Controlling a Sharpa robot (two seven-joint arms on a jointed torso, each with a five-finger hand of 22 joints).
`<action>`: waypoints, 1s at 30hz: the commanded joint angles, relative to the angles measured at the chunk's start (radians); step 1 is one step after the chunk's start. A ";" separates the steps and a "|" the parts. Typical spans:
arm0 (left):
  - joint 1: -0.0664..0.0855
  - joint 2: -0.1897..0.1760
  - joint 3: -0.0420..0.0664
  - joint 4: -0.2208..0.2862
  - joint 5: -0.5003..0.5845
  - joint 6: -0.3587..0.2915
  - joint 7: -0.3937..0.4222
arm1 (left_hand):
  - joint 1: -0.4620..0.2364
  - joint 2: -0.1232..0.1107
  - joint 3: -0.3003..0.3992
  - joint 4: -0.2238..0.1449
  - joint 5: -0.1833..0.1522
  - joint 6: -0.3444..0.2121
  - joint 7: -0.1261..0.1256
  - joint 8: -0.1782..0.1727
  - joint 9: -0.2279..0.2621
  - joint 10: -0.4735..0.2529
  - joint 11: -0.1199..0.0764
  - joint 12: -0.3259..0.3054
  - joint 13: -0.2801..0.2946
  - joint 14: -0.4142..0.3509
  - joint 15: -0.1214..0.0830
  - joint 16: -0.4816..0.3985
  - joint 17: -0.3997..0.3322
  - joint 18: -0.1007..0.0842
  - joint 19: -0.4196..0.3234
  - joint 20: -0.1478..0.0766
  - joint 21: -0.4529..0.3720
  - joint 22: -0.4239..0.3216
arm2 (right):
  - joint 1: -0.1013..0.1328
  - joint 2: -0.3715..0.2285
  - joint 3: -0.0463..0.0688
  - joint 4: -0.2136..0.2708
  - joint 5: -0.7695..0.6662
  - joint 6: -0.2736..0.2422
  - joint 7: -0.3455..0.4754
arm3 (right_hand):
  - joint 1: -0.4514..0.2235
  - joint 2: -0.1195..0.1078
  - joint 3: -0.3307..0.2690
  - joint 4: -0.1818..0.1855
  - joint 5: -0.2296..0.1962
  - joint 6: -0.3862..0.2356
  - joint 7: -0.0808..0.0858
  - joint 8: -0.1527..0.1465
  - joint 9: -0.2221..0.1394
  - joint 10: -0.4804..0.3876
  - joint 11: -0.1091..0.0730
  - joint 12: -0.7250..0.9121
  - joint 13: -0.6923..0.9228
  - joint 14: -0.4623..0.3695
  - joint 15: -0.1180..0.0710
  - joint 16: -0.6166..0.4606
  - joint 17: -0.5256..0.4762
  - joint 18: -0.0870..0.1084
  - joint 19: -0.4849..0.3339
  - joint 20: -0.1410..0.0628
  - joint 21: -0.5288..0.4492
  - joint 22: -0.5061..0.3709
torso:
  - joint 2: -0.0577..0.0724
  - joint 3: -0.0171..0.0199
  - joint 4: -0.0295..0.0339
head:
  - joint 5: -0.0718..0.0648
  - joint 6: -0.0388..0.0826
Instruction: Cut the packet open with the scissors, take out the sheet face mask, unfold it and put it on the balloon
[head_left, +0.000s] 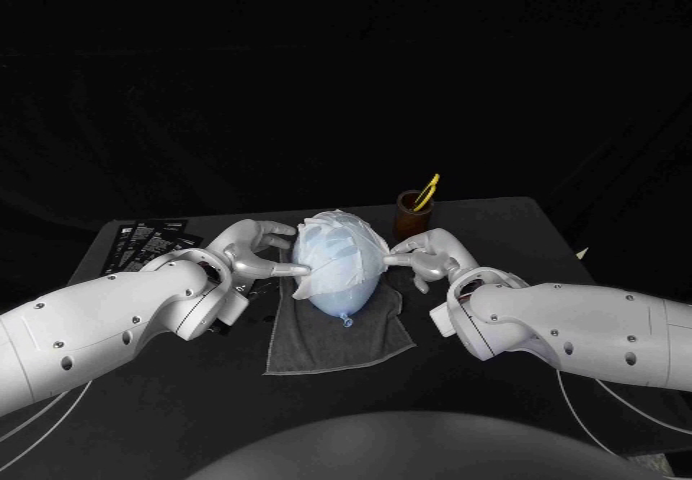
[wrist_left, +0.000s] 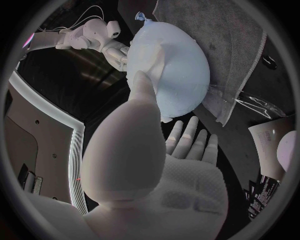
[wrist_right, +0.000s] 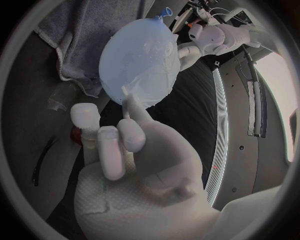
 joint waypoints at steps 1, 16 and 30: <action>0.001 0.002 0.001 0.000 0.005 0.000 -0.001 | -0.006 0.000 -0.004 -0.001 0.004 0.008 0.141 0.003 0.001 0.006 0.000 0.005 -0.001 -0.008 -0.001 -0.002 -0.001 0.012 -0.007 0.000 -0.001 -0.001 | -0.001 -0.007 0.000 0.005 -0.025 -0.004 -0.016 | 0.022 0.012 0.013 -0.004 0.003 0.023 -0.017 0.014 0.028 0.170 -0.068 0.193 0.821 0.137 -0.061 0.003 0.263 0.014 0.003 -0.004 0.006 0.001 | 0.000 0.0005 0.0000 | -0.001 0.000; 0.001 0.021 0.000 -0.018 0.005 -0.003 -0.008 | -0.008 0.000 -0.003 -0.001 0.004 0.007 0.141 0.003 0.001 0.005 0.000 0.005 -0.001 -0.011 -0.001 -0.003 -0.001 0.012 -0.006 0.000 -0.001 -0.001 | -0.001 -0.031 0.000 0.014 -0.042 0.028 -0.044 | 0.019 0.009 0.021 -0.005 0.003 0.027 -0.019 0.016 0.031 0.170 -0.070 0.193 0.821 0.137 -0.062 0.003 0.263 0.014 0.004 -0.005 0.008 0.004 | 0.000 -0.0015 0.0009 | -0.006 0.000; 0.000 0.028 0.000 -0.026 0.005 -0.006 -0.025 | -0.009 0.000 -0.003 -0.001 0.004 0.006 0.141 0.003 0.001 0.004 0.000 0.005 -0.002 -0.013 0.000 -0.004 -0.002 0.013 -0.005 0.000 0.000 -0.001 | -0.001 -0.032 0.000 -0.008 -0.123 0.087 -0.116 | 0.018 0.008 0.025 -0.004 0.003 0.028 -0.019 0.017 0.032 0.170 -0.070 0.193 0.821 0.137 -0.062 0.003 0.263 0.014 0.004 -0.005 0.009 0.005 | 0.000 0.0002 0.0012 | -0.006 0.000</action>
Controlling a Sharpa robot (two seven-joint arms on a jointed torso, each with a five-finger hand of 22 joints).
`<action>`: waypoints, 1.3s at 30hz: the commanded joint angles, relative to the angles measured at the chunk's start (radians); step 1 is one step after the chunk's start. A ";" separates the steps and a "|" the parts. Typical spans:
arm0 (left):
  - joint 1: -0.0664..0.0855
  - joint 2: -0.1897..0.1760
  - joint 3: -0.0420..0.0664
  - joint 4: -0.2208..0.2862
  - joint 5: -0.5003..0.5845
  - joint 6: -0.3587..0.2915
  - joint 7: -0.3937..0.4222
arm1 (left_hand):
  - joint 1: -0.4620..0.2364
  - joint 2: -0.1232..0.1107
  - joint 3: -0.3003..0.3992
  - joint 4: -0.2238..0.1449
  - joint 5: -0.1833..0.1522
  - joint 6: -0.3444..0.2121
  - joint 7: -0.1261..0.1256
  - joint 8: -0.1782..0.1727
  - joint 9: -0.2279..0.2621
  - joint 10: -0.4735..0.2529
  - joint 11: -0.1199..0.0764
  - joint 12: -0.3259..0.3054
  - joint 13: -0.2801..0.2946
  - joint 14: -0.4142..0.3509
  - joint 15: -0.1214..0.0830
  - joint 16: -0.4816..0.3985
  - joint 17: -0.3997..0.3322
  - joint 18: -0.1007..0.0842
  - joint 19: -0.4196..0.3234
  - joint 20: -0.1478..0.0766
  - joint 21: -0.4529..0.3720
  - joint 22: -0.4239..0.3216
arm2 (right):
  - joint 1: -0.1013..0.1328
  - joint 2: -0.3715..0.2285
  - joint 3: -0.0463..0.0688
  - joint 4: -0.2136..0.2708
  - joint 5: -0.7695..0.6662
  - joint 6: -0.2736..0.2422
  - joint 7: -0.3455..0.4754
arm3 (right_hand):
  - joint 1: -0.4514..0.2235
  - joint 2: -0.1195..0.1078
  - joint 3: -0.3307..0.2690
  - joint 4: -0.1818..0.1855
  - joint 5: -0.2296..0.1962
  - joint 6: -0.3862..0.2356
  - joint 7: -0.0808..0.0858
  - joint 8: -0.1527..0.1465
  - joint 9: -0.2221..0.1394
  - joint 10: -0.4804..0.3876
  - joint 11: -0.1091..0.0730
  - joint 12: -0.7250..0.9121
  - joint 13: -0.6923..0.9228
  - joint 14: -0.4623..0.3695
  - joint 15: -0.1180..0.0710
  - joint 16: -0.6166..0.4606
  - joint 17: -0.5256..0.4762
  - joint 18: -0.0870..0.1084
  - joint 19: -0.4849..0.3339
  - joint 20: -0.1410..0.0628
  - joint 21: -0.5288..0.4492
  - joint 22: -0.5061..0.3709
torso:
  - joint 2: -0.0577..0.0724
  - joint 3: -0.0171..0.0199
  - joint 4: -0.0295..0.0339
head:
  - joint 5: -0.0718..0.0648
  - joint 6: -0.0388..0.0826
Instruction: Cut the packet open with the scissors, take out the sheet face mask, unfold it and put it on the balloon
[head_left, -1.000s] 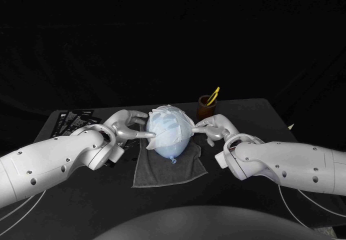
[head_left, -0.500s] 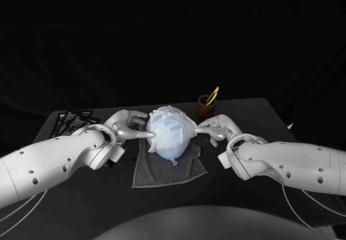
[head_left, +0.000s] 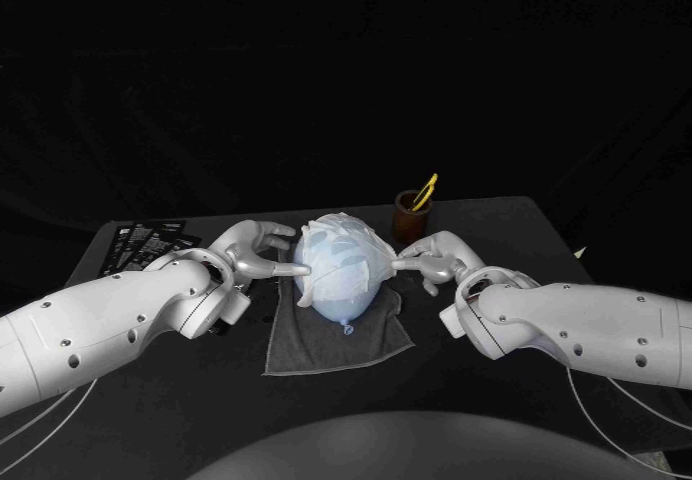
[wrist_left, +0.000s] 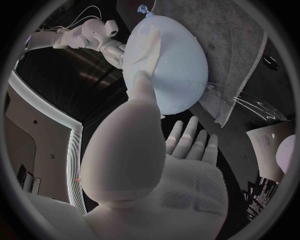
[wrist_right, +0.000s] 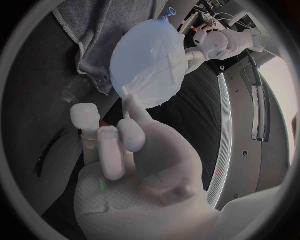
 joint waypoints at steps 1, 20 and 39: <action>0.001 0.003 0.001 -0.001 0.003 -0.005 -0.008 | -0.009 0.000 -0.003 -0.001 0.004 0.006 0.141 0.003 0.001 0.004 0.000 0.005 -0.001 -0.006 0.000 -0.004 -0.001 0.013 -0.005 0.000 0.000 -0.001 | -0.001 0.000 0.000 -0.008 -0.060 0.041 -0.042 | 0.018 0.007 0.016 -0.010 0.002 0.029 -0.019 0.017 0.032 0.171 -0.070 0.193 0.829 0.137 -0.062 0.003 0.263 0.016 0.003 -0.004 0.005 0.000 | 0.001 0.0011 -0.0002 | 0.000 0.000; 0.001 0.003 0.001 -0.004 0.001 -0.006 -0.019 | -0.009 0.000 -0.003 -0.001 0.004 0.006 0.141 0.003 0.001 0.003 0.001 0.005 -0.001 -0.007 0.000 -0.004 -0.001 0.013 -0.005 0.000 0.000 -0.001 | -0.001 0.010 0.000 -0.039 -0.115 0.071 -0.016 | 0.005 0.000 0.025 -0.009 0.002 0.026 -0.019 0.017 0.036 0.171 -0.070 0.193 0.829 0.137 -0.062 0.003 0.263 0.016 -0.002 -0.005 0.001 -0.003 | 0.000 0.0000 -0.0004 | 0.003 0.000; 0.001 -0.005 0.000 0.004 0.014 -0.004 -0.001 | -0.010 0.000 -0.002 -0.001 0.004 0.005 0.141 0.003 0.001 0.002 0.001 0.005 -0.001 -0.010 0.000 -0.005 -0.002 0.013 -0.003 0.000 0.000 0.000 | -0.001 0.002 -0.001 -0.062 -0.059 0.177 0.014 | -0.161 -0.077 -0.230 0.004 0.002 -0.254 0.084 -0.126 -0.008 0.009 0.021 -0.093 0.564 0.026 0.018 -0.087 -0.022 0.061 -0.204 0.078 -0.281 -0.240 | 0.000 -0.0030 -0.0001 | 0.004 0.000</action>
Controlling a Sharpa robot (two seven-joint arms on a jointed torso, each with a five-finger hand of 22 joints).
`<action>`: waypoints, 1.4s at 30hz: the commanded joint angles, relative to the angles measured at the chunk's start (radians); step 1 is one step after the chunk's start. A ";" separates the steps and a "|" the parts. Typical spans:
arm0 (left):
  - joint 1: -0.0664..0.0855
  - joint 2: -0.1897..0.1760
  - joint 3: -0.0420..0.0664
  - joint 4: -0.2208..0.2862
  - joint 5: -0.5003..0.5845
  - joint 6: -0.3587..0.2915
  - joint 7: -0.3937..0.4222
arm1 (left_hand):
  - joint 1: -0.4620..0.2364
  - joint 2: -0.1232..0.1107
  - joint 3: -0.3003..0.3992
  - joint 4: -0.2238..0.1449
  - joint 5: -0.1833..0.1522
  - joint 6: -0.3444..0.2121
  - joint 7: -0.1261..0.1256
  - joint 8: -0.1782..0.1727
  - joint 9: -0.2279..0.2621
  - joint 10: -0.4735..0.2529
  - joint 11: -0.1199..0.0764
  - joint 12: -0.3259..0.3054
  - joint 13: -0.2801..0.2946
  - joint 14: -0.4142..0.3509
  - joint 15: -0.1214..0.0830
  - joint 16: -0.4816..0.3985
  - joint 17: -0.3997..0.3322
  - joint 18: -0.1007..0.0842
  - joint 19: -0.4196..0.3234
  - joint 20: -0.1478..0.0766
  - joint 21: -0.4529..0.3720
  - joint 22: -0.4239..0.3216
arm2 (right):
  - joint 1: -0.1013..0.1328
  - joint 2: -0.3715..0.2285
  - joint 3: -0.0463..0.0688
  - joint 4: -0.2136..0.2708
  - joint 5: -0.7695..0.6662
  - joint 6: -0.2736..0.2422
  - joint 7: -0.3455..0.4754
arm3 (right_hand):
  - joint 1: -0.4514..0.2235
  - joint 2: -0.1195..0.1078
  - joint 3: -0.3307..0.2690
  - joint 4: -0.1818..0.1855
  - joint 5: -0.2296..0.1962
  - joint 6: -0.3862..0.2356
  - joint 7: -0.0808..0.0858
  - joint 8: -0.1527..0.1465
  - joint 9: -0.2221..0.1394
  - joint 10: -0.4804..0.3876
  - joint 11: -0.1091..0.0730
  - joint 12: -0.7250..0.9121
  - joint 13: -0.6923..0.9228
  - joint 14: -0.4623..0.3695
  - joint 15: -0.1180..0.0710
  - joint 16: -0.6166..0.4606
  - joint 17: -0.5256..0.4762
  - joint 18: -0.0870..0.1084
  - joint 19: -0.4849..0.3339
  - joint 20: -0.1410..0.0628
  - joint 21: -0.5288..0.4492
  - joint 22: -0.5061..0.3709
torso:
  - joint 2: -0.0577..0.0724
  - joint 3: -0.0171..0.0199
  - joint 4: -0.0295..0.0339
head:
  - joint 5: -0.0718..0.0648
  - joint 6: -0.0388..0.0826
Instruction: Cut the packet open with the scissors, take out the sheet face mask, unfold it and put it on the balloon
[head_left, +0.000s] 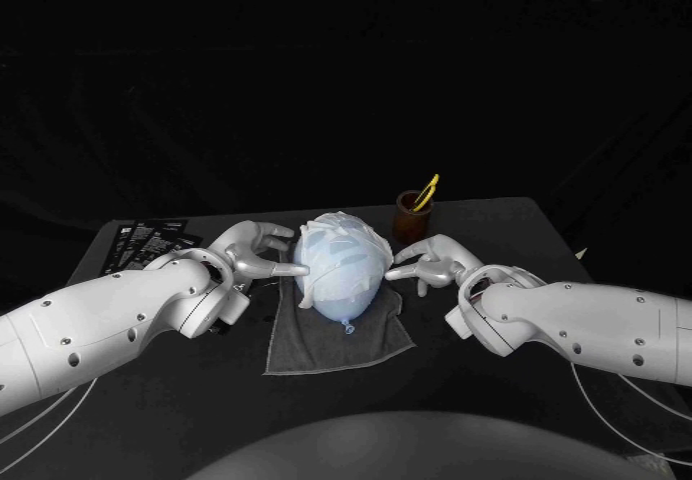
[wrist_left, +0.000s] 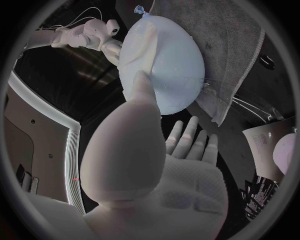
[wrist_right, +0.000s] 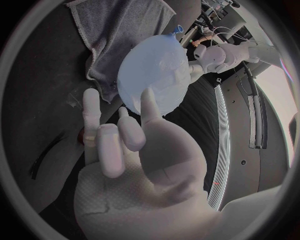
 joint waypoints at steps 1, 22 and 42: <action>0.001 -0.001 0.001 0.005 0.009 -0.003 0.016 | -0.010 0.000 -0.002 -0.001 0.004 0.005 0.141 0.003 0.001 0.002 0.001 0.005 -0.001 -0.007 0.003 -0.005 -0.001 0.013 -0.003 0.000 0.000 0.000 | 0.000 -0.004 0.000 -0.018 0.013 0.045 0.001 | 0.007 0.020 -0.013 -0.003 -0.004 -0.003 -0.003 0.009 0.003 0.010 0.001 0.013 0.300 0.005 -0.005 0.002 0.008 0.012 0.002 0.003 -0.007 -0.002 | 0.001 -0.0005 -0.0004 | 0.000 0.000; 0.009 -0.075 0.020 0.056 0.256 0.159 0.181 | 0.014 0.011 0.030 -0.002 0.005 0.030 0.141 0.020 0.011 0.011 0.005 0.014 0.000 -0.004 0.011 -0.005 0.001 0.004 -0.038 0.001 -0.007 -0.006 | 0.049 -0.066 0.001 0.026 0.170 0.006 0.317 | 0.138 0.119 -0.115 0.000 -0.004 0.079 -0.007 0.076 -0.007 -0.329 0.001 -0.764 -0.425 -0.418 0.008 -0.555 -0.723 0.009 -0.138 0.032 -0.271 -0.159 | 0.000 0.0005 0.0019 | 0.028 0.000; 0.048 -0.123 0.031 0.022 0.362 0.187 0.246 | 0.041 0.203 0.244 -0.015 -0.001 0.275 0.118 0.154 0.072 0.183 -0.032 0.117 0.016 0.349 -0.030 0.152 0.105 -0.010 0.121 0.003 0.052 0.030 | 0.134 -0.018 0.002 0.031 -0.050 0.010 0.385 | 0.148 0.112 -0.119 -0.001 -0.003 0.089 0.046 -0.025 -0.073 -0.302 0.077 -1.168 -0.907 -0.519 0.109 -1.138 -0.993 0.011 -0.211 0.129 -0.605 -0.417 | 0.001 0.0013 0.0012 | 0.067 0.000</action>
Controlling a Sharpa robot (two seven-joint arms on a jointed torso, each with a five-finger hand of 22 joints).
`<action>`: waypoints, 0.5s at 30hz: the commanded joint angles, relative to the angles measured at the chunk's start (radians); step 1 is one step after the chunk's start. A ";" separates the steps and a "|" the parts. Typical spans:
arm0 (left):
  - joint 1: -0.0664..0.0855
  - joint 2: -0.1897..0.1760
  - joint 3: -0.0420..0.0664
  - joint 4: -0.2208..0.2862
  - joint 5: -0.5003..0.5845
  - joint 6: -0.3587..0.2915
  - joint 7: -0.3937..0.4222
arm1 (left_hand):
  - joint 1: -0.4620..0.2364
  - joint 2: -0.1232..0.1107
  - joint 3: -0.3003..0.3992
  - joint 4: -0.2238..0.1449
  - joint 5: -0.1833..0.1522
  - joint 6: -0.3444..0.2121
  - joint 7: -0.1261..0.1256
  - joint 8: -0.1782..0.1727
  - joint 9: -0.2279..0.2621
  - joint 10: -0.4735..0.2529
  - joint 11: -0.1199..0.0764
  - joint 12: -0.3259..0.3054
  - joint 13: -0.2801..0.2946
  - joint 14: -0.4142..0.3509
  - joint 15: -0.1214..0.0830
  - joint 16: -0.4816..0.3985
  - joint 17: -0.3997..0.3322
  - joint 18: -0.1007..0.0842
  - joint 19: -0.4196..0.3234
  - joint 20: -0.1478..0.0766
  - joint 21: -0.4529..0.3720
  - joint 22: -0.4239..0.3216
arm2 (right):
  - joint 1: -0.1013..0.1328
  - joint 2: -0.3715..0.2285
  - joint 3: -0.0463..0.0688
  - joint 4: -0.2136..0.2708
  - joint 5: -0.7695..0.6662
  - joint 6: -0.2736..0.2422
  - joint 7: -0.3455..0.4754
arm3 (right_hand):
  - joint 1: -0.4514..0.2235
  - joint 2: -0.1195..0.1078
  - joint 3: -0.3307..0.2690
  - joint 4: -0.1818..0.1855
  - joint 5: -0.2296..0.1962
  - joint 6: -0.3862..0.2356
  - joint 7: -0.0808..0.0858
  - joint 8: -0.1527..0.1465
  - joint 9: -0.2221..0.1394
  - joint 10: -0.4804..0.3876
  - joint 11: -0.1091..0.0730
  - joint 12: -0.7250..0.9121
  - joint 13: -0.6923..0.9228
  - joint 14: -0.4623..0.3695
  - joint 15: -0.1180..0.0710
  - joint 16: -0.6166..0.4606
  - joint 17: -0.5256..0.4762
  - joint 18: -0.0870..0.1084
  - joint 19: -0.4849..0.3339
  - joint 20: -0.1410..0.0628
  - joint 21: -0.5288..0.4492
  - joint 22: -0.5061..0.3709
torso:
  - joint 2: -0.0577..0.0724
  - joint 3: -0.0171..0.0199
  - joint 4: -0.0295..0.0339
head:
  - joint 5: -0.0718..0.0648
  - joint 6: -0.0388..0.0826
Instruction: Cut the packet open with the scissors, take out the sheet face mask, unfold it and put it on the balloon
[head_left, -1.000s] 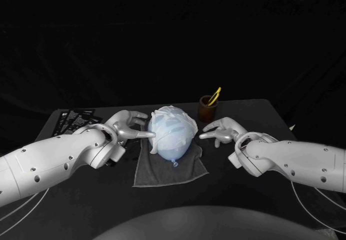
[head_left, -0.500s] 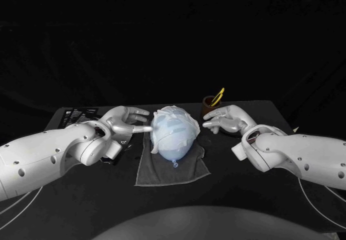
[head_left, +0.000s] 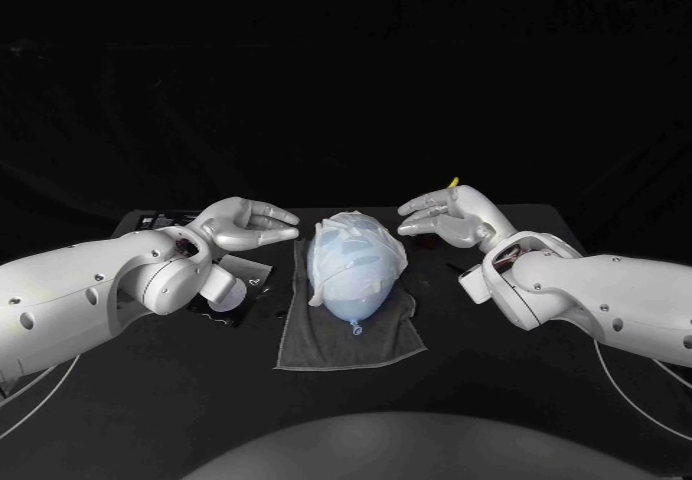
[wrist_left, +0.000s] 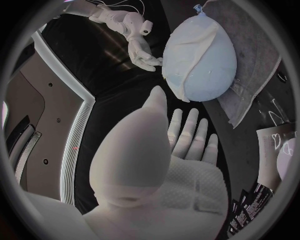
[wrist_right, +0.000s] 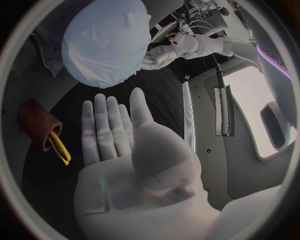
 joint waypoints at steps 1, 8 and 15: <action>0.006 0.015 0.001 -0.018 0.044 -0.042 0.041 | 0.003 0.024 0.025 -0.004 -0.001 0.025 0.084 0.013 0.003 0.026 -0.014 0.019 0.004 0.091 -0.022 0.063 0.029 -0.007 0.133 -0.001 0.046 0.027 | 0.007 0.016 0.001 -0.005 -0.140 0.001 0.025 | -0.014 -0.003 -0.027 -0.003 -0.003 -0.008 0.015 -0.013 -0.005 -0.013 0.016 -0.015 -0.019 -0.027 0.011 -0.036 -0.018 0.012 -0.015 0.012 -0.028 -0.021 | 0.001 0.0008 -0.0005 | 0.009 0.000; 0.019 0.057 0.002 -0.069 0.020 -0.097 0.012 | -0.017 0.054 0.091 -0.002 0.000 0.091 0.030 0.007 -0.015 0.124 -0.083 0.077 0.009 0.450 -0.140 0.459 0.220 0.097 0.685 -0.061 0.322 0.147 | 0.027 0.066 0.001 -0.033 -0.255 0.018 -0.012 | -0.071 -0.040 -0.030 0.004 -0.004 -0.098 0.055 -0.065 -0.037 -0.153 0.064 -0.048 -0.047 -0.133 0.059 -0.155 -0.085 -0.008 -0.097 0.036 -0.119 -0.092 | 0.002 0.0008 -0.0024 | 0.017 0.000; 0.049 0.105 0.001 -0.124 -0.001 -0.068 -0.089 | -0.176 0.059 0.066 0.001 -0.001 0.136 -0.012 -0.004 -0.027 0.291 -0.140 0.223 0.078 0.694 -0.211 0.892 0.524 0.093 0.934 -0.175 0.541 0.253 | 0.038 0.106 0.001 -0.074 -0.330 0.067 -0.034 | -0.142 -0.203 0.060 0.091 -0.002 -0.429 0.075 -0.086 -0.134 -0.468 0.099 -0.063 -0.057 -0.412 0.107 -0.282 -0.173 -0.057 -0.399 0.037 -0.165 -0.221 | 0.004 -0.0008 -0.0011 | 0.022 0.000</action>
